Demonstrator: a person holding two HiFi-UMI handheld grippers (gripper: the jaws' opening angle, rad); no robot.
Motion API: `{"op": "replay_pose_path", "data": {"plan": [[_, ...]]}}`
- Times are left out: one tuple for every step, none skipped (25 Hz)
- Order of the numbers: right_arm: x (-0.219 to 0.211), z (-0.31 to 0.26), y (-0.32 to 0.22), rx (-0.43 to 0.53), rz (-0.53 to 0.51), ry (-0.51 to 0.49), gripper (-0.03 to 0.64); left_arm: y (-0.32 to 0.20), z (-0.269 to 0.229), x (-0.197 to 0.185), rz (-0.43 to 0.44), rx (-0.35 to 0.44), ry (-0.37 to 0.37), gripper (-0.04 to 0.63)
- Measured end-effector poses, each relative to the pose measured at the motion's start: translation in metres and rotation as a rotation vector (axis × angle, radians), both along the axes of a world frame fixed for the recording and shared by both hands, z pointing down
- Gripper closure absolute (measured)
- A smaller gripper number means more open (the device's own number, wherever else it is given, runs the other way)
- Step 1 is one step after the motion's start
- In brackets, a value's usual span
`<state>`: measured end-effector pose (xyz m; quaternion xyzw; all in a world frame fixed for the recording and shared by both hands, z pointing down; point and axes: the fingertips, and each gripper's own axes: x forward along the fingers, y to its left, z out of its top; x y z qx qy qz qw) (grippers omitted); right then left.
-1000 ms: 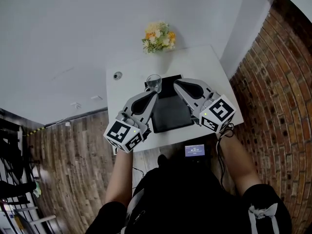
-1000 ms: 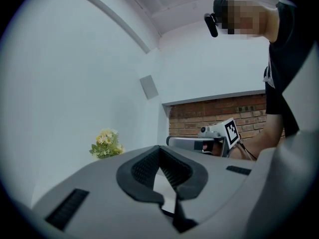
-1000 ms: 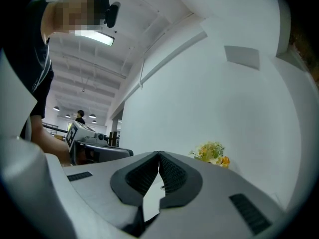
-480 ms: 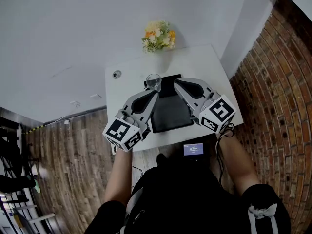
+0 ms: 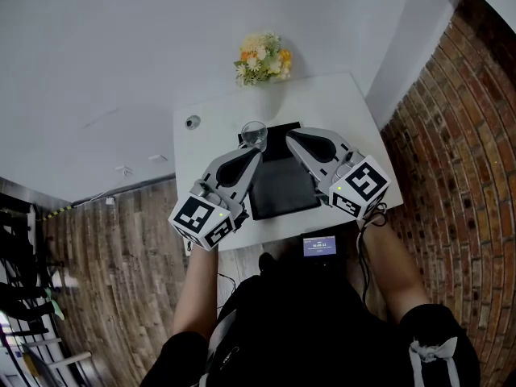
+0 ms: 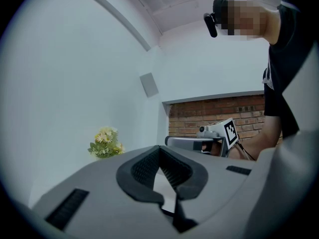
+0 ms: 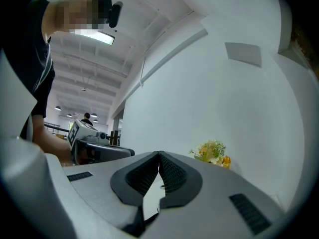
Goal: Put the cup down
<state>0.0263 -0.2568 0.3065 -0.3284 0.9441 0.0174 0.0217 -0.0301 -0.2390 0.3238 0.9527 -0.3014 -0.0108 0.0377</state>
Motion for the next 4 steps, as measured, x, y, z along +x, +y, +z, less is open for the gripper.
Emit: {"op": "replay_pose_path", "data": {"plan": [[0.0001,0.0002,-0.0012,0.0,0.001,0.0,0.603,-0.0012,-0.0004,-0.0001,0.001,0.0,0.001,0.588],[0.0001,0.0004,-0.0024,0.0,0.001,0.001,0.603,-0.0023,-0.0005,-0.0002,0.001,0.0,0.001,0.588],[0.0,0.0006,-0.0034,-0.001,0.001,0.002,0.603,-0.0033,-0.0004,-0.0005,0.002,0.0,0.002,0.588],[-0.0002,0.0008,-0.0044,-0.001,0.001,0.002,0.603,-0.0044,-0.0003,-0.0007,0.002,-0.001,0.002,0.588]]}}
